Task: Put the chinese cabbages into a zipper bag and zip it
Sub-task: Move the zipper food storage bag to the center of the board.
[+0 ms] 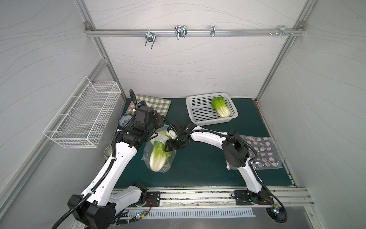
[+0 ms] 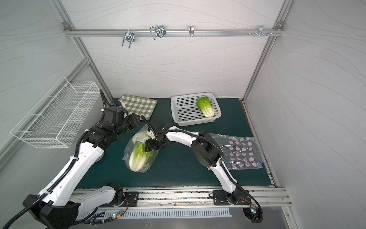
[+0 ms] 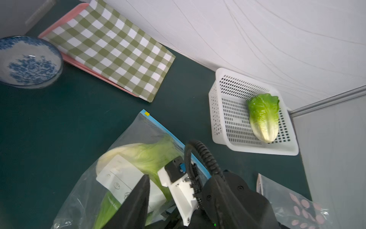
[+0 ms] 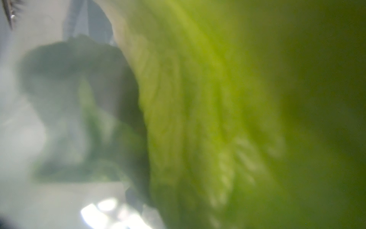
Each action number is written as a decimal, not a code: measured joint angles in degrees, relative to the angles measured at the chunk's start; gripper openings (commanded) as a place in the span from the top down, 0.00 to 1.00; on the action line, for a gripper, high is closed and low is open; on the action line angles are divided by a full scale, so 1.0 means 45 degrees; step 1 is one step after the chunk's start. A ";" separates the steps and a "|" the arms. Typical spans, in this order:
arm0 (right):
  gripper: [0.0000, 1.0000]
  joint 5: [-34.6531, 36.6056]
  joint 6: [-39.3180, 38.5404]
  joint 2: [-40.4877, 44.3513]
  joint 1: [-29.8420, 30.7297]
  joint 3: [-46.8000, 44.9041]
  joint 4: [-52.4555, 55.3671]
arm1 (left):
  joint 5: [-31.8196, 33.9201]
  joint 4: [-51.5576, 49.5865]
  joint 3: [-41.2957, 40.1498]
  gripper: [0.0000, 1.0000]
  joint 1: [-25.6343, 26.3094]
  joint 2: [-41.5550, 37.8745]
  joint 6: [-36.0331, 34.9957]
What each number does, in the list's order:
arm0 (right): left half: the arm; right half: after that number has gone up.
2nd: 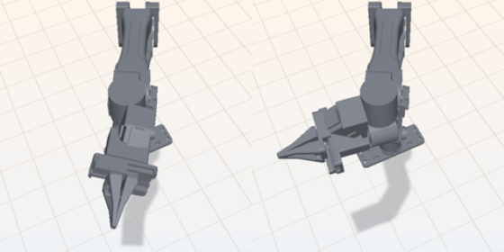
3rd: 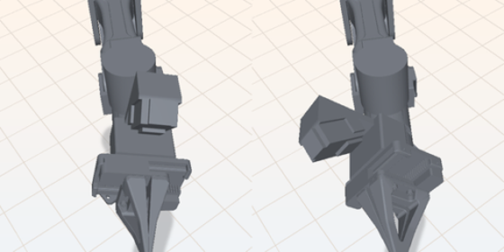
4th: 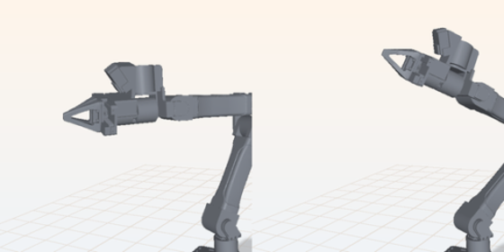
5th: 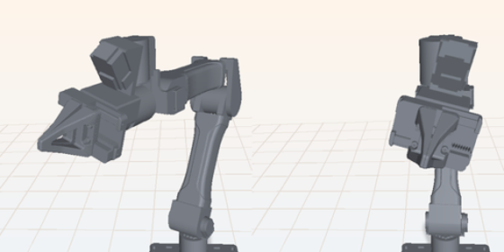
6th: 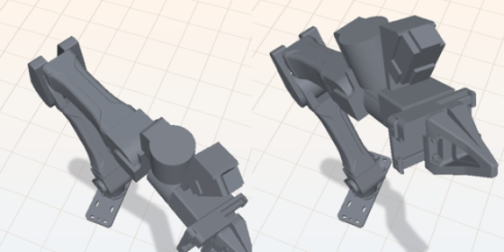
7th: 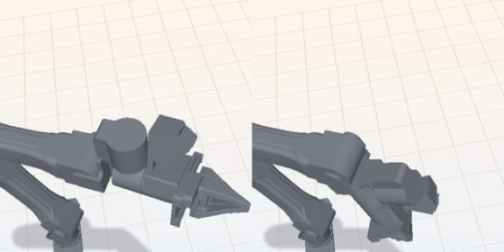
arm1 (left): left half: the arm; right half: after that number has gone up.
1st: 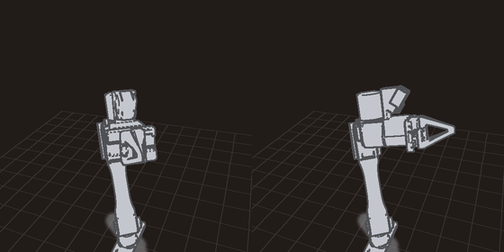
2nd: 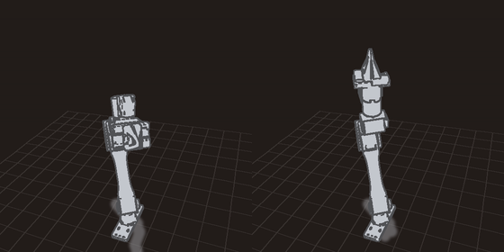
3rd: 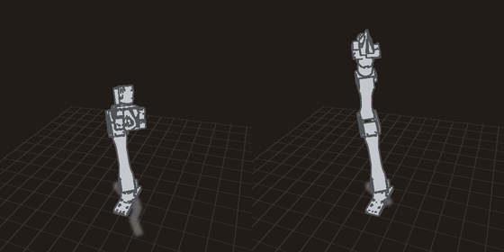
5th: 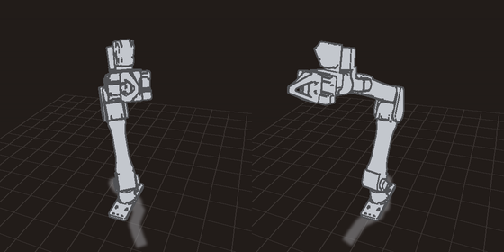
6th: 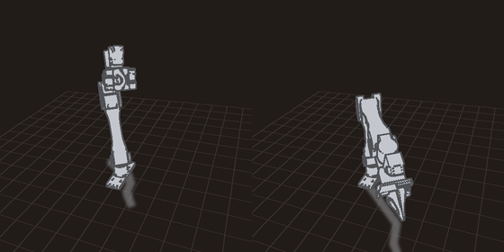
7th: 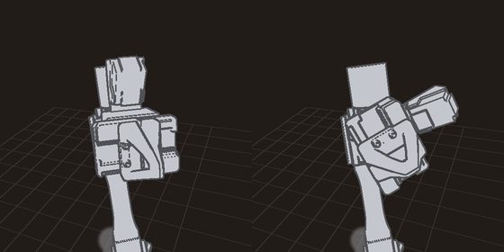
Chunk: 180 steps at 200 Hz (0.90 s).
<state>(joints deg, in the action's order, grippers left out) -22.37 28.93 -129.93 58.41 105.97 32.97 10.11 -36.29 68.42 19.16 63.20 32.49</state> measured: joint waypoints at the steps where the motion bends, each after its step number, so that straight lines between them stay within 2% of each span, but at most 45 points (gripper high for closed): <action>1: 0.29 -0.0024 0.0005 -0.0039 0.0015 0.0044 0.0000 | 0.0005 -0.0019 0.0000 0.47 -0.0005 -0.0005 -0.0019; 30: 0.29 -0.0748 0.0078 -0.0495 0.0238 0.0690 0.0151 | 0.0112 -0.0291 0.0000 0.48 -0.0005 -0.0034 -0.0495; 51: 0.28 -0.1180 -0.0170 -0.0010 -0.0097 0.0379 0.0544 | 0.0049 -0.0248 0.0005 0.48 0.0034 -0.0029 -0.0816; 70: 0.28 -0.1219 -0.0568 0.1647 -0.0724 -0.1180 0.1171 | 0.0058 -0.0058 0.0136 0.48 0.0228 -0.0010 -0.1292; 85: 0.28 -0.0976 -0.0850 0.3740 -0.1506 -0.2817 0.1511 | 0.0083 -0.0068 0.0253 0.48 0.0471 0.0107 -0.1739; 114: 0.31 0.1103 -0.0899 0.8374 -0.3687 -0.5877 0.2157 | -0.0092 -0.0034 0.0267 0.48 0.0894 0.0801 -0.2074; 134: 0.33 0.3002 -0.0869 1.0404 -0.5406 -0.7985 0.2608 | -0.0301 0.0223 0.0034 0.48 0.1467 0.1195 -0.2030; 157: 0.33 0.5037 -0.0913 1.0661 -0.6766 -0.9719 0.3050 | -0.0704 0.0335 -0.0024 0.49 0.2268 0.1719 -0.1923; 180: 0.34 0.6300 -0.1059 0.9636 -0.6887 -1.0462 0.3094 | -0.1112 0.0427 -0.0024 0.49 0.2720 0.2191 -0.1914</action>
<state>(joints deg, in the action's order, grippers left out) 5.98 24.16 -86.56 27.42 58.89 46.89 5.10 -34.37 68.31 31.40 73.06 23.88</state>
